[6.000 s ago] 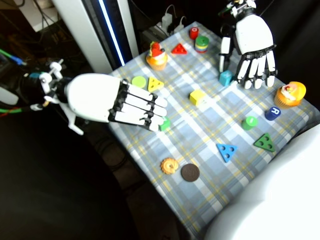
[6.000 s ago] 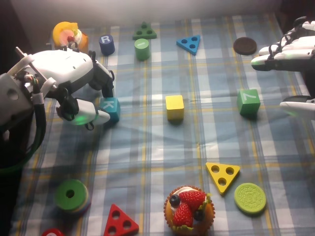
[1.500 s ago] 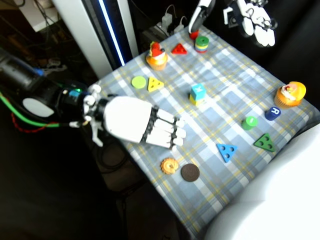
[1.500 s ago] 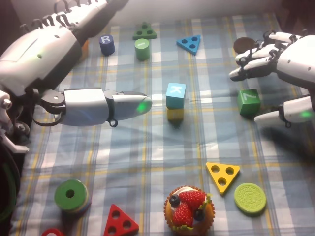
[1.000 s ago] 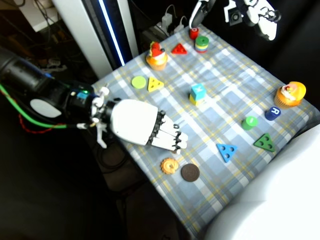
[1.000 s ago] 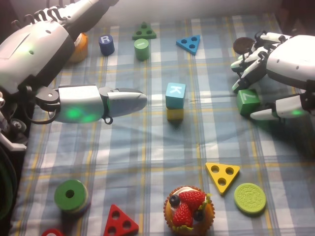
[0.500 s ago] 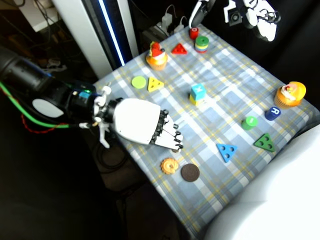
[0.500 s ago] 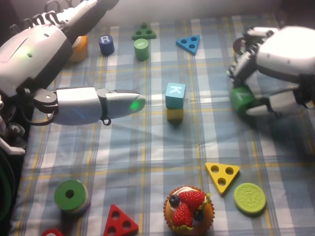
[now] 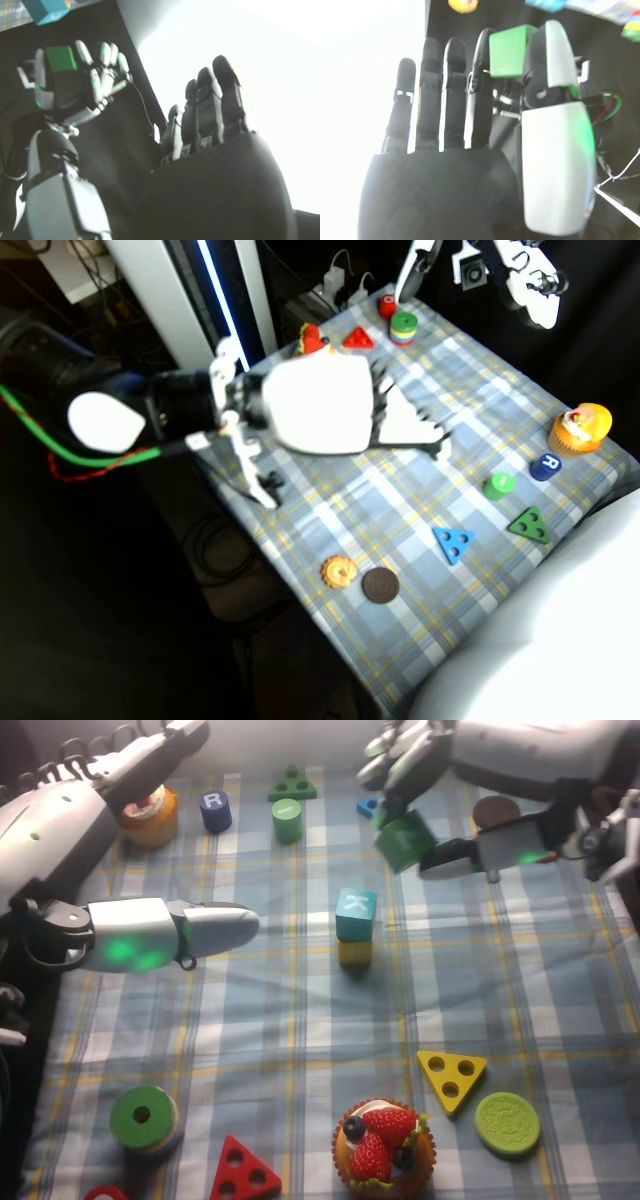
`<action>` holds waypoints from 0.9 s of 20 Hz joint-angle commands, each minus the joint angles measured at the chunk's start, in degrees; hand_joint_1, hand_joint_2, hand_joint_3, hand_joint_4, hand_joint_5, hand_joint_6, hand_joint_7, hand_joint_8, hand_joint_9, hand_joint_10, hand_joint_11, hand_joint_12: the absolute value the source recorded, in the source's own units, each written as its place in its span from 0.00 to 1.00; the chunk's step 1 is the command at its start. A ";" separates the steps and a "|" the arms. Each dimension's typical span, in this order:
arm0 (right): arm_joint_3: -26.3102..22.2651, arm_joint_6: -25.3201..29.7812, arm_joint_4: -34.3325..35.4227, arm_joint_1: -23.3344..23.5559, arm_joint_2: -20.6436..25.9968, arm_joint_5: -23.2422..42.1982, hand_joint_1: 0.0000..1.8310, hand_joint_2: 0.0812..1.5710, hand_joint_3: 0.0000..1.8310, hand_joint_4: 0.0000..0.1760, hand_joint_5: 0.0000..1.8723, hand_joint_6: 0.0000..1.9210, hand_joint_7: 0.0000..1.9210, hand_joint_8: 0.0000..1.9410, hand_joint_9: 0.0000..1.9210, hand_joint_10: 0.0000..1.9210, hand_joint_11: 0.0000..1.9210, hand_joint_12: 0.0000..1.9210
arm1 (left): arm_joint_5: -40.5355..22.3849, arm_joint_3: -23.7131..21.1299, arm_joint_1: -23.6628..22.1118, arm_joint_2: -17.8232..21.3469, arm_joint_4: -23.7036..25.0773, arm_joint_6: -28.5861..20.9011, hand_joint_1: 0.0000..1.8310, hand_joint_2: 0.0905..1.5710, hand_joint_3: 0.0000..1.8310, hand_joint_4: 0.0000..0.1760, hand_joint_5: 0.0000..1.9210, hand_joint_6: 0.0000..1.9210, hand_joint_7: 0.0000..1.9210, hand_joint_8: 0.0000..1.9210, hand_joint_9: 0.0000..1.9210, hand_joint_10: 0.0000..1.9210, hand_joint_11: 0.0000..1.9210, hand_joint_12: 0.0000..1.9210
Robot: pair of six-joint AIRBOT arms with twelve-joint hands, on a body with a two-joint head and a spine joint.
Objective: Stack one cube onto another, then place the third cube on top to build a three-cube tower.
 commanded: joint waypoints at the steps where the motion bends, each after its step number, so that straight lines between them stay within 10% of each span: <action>1: 0.28 0.95 1.33 1.09 -0.96 5.73 0.64 0.66 0.00 0.00 0.58 0.41 0.40 0.00 0.31 0.00 0.01 0.57 | -6.32 0.55 -0.58 0.38 1.99 -0.34 0.38 0.49 0.00 1.00 0.05 0.00 0.07 0.00 0.07 0.00 0.00 0.23; 18: 2.64 4.00 -2.25 1.07 -4.71 3.61 0.64 0.67 0.00 0.00 0.56 0.44 0.36 0.00 0.24 0.00 0.00 0.40 | -4.05 2.53 -2.68 -0.80 1.76 -0.34 0.45 0.50 0.00 1.00 0.07 0.00 0.08 0.00 0.09 0.00 0.00 0.18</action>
